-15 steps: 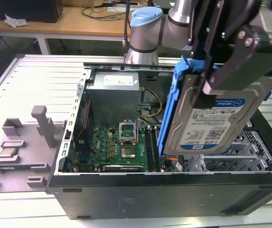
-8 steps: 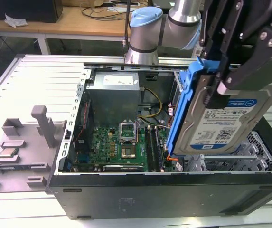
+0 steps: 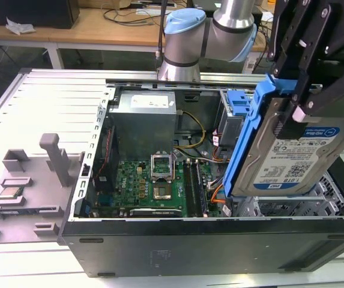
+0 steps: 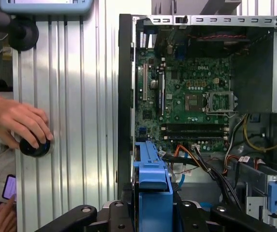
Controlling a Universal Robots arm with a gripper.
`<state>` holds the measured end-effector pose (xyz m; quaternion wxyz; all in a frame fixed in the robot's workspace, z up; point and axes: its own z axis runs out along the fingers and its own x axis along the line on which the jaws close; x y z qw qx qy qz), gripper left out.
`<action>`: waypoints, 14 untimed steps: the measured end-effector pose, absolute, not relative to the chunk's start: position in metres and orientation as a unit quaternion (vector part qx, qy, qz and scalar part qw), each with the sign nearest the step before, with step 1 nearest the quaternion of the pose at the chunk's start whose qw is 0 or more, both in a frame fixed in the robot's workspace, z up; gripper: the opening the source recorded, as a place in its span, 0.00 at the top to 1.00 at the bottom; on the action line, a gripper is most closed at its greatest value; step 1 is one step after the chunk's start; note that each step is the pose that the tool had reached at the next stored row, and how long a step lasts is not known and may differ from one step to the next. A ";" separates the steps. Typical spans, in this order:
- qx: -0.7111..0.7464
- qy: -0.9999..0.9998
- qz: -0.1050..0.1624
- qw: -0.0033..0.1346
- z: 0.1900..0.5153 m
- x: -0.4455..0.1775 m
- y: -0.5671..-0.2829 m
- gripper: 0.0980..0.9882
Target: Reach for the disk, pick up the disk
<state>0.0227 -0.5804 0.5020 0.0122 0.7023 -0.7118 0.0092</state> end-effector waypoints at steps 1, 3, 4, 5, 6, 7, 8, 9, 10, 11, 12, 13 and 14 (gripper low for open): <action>0.702 -0.712 0.009 0.012 0.502 0.024 -0.580 0.70; 0.702 -0.712 0.009 0.012 0.500 0.025 -0.580 0.70; 0.702 -0.712 0.009 0.012 0.500 0.026 -0.580 0.70; 0.702 -0.712 0.009 0.013 0.499 0.027 -0.580 0.70; 0.702 -0.712 0.009 0.013 0.498 0.027 -0.580 0.70; 0.702 -0.712 0.009 0.013 0.498 0.028 -0.580 0.70; 0.702 -0.712 0.009 0.013 0.497 0.029 -0.580 0.70; 0.702 -0.712 0.009 0.013 0.497 0.029 -0.580 0.70; 0.702 -0.712 0.009 0.013 0.496 0.030 -0.580 0.70; 0.702 -0.712 0.009 0.013 0.496 0.030 -0.580 0.70; 0.702 -0.712 0.009 0.013 0.495 0.031 -0.580 0.70; 0.702 -0.712 0.008 0.013 0.494 0.032 -0.580 0.70; 0.702 -0.712 0.008 0.013 0.493 0.033 -0.580 0.70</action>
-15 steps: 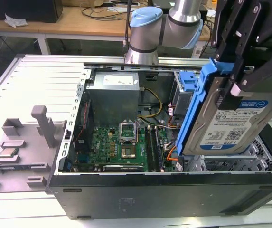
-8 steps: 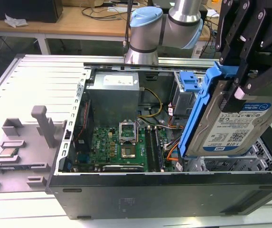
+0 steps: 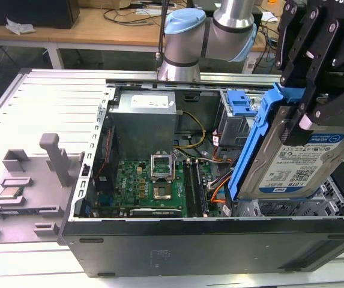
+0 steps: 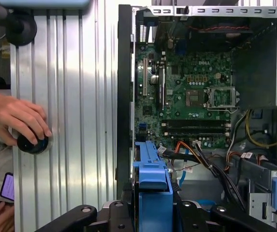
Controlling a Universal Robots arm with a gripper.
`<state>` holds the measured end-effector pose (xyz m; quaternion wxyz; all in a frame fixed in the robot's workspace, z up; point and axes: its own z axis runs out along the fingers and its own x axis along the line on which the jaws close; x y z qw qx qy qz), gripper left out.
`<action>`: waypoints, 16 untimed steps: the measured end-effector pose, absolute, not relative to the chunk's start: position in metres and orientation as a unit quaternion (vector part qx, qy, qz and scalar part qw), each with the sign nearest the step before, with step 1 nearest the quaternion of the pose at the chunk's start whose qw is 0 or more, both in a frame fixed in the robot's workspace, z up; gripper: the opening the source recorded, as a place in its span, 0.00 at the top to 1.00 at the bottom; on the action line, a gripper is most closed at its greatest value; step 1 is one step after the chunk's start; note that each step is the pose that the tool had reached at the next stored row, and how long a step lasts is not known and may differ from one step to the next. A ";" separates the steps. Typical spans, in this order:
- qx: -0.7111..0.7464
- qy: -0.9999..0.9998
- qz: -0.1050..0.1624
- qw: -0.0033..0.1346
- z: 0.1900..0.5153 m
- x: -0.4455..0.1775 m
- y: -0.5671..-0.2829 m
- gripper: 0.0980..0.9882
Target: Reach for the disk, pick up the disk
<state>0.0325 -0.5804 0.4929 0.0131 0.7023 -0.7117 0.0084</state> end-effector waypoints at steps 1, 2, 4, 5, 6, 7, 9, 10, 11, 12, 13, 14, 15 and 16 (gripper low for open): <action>0.702 -0.712 0.008 0.013 0.492 0.033 -0.580 0.70; 0.702 -0.712 0.008 0.013 0.490 0.033 -0.580 0.70; 0.702 -0.712 0.008 0.013 0.488 0.034 -0.580 0.70; 0.702 -0.712 0.008 0.014 0.486 0.035 -0.580 0.70; 0.702 -0.712 0.008 0.014 0.486 0.036 -0.580 0.70; 0.702 -0.712 0.008 0.014 0.485 0.037 -0.580 0.70; 0.702 -0.712 0.007 0.014 0.483 0.040 -0.580 0.70; 0.702 -0.712 0.007 0.014 0.483 0.042 -0.579 0.70; 0.702 -0.712 0.007 0.014 0.483 0.044 -0.578 0.70; 0.702 -0.712 0.007 0.014 0.482 0.047 -0.577 0.70; 0.702 -0.712 0.007 0.014 0.482 0.049 -0.576 0.70; 0.702 -0.712 0.007 0.015 0.481 0.051 -0.575 0.70; 0.702 -0.712 0.007 0.015 0.480 0.053 -0.574 0.70; 0.702 -0.712 0.007 0.015 0.479 0.054 -0.573 0.70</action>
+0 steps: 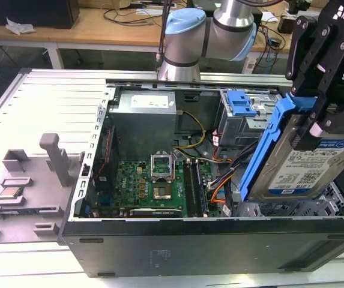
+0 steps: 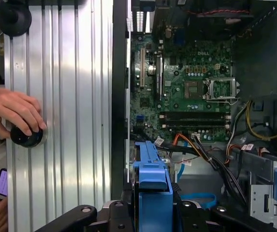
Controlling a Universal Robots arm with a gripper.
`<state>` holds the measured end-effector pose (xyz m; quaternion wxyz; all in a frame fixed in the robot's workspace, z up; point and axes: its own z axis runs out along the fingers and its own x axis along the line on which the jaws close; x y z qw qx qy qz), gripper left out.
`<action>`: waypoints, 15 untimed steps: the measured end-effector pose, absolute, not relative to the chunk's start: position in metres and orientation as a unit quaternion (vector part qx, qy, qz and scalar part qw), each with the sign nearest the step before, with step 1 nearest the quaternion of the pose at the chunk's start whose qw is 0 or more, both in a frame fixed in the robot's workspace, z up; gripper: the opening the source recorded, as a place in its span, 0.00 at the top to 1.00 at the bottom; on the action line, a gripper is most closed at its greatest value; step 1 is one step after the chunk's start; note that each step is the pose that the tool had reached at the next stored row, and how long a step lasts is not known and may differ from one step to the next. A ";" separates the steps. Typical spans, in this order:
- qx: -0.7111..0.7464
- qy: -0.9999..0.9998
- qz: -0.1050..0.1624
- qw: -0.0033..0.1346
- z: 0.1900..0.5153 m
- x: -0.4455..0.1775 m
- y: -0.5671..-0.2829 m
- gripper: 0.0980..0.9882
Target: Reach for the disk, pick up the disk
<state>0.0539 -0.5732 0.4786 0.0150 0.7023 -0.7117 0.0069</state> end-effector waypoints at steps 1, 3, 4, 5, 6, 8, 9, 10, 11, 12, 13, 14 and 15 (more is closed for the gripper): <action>0.702 -0.712 0.007 0.015 0.478 0.055 -0.572 0.70; 0.702 -0.712 0.006 0.016 0.475 0.060 -0.570 0.70; 0.702 -0.712 0.006 0.016 0.474 0.062 -0.569 0.70; 0.702 -0.712 0.006 0.016 0.473 0.065 -0.567 0.70; 0.702 -0.712 0.006 0.016 0.473 0.068 -0.565 0.70; 0.702 -0.712 0.005 0.017 0.471 0.074 -0.560 0.70; 0.702 -0.712 0.005 0.017 0.469 0.077 -0.557 0.70; 0.702 -0.712 0.004 0.018 0.467 0.082 -0.552 0.70; 0.702 -0.712 0.004 0.018 0.465 0.084 -0.549 0.70; 0.702 -0.712 0.003 0.019 0.462 0.088 -0.545 0.70; 0.702 -0.712 0.003 0.019 0.460 0.090 -0.543 0.70; 0.702 -0.712 0.003 0.019 0.458 0.091 -0.542 0.70; 0.702 -0.712 0.002 0.020 0.457 0.092 -0.541 0.70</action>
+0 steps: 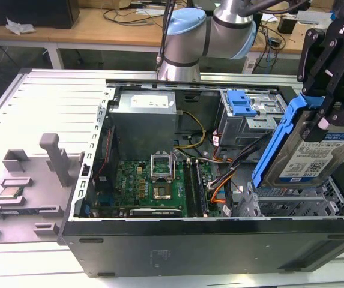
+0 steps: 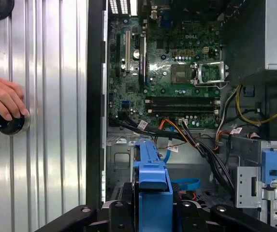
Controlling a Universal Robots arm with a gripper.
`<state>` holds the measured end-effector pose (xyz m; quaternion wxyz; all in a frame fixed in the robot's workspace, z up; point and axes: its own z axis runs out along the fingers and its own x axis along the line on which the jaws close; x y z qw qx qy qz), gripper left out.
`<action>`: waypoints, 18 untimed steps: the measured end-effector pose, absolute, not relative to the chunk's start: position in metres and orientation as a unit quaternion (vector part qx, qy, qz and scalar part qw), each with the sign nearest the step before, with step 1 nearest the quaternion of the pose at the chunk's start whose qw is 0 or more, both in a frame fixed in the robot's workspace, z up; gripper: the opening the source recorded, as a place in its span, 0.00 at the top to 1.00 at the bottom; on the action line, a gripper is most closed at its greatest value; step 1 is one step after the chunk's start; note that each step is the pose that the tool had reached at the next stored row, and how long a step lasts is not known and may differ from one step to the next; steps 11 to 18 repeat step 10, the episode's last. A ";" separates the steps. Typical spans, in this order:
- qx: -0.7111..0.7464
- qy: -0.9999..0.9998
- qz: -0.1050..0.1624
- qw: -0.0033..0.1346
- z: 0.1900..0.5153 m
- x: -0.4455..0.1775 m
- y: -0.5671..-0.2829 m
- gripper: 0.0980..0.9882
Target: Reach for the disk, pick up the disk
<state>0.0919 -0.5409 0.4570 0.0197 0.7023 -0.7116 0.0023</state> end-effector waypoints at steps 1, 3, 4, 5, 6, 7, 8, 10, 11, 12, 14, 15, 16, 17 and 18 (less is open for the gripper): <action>0.702 -0.712 0.002 0.020 0.455 0.094 -0.540 0.70; 0.702 -0.712 0.002 0.020 0.454 0.097 -0.539 0.70; 0.702 -0.712 0.002 0.020 0.454 0.097 -0.539 0.70; 0.702 -0.712 0.002 0.021 0.454 0.097 -0.539 0.70; 0.702 -0.712 0.002 0.021 0.454 0.097 -0.539 0.70; 0.702 -0.712 0.002 0.021 0.454 0.097 -0.539 0.70; 0.702 -0.712 0.002 0.021 0.454 0.097 -0.539 0.70; 0.702 -0.712 0.002 0.021 0.454 0.097 -0.539 0.70; 0.702 -0.712 0.002 0.021 0.454 0.097 -0.539 0.70; 0.702 -0.712 0.002 0.021 0.454 0.097 -0.539 0.70; 0.702 -0.712 0.002 0.021 0.454 0.097 -0.539 0.70; 0.702 -0.712 0.002 0.021 0.454 0.097 -0.539 0.70; 0.702 -0.712 0.002 0.021 0.454 0.097 -0.539 0.70; 0.702 -0.712 0.002 0.021 0.454 0.097 -0.539 0.70; 0.702 -0.712 0.002 0.021 0.454 0.097 -0.539 0.70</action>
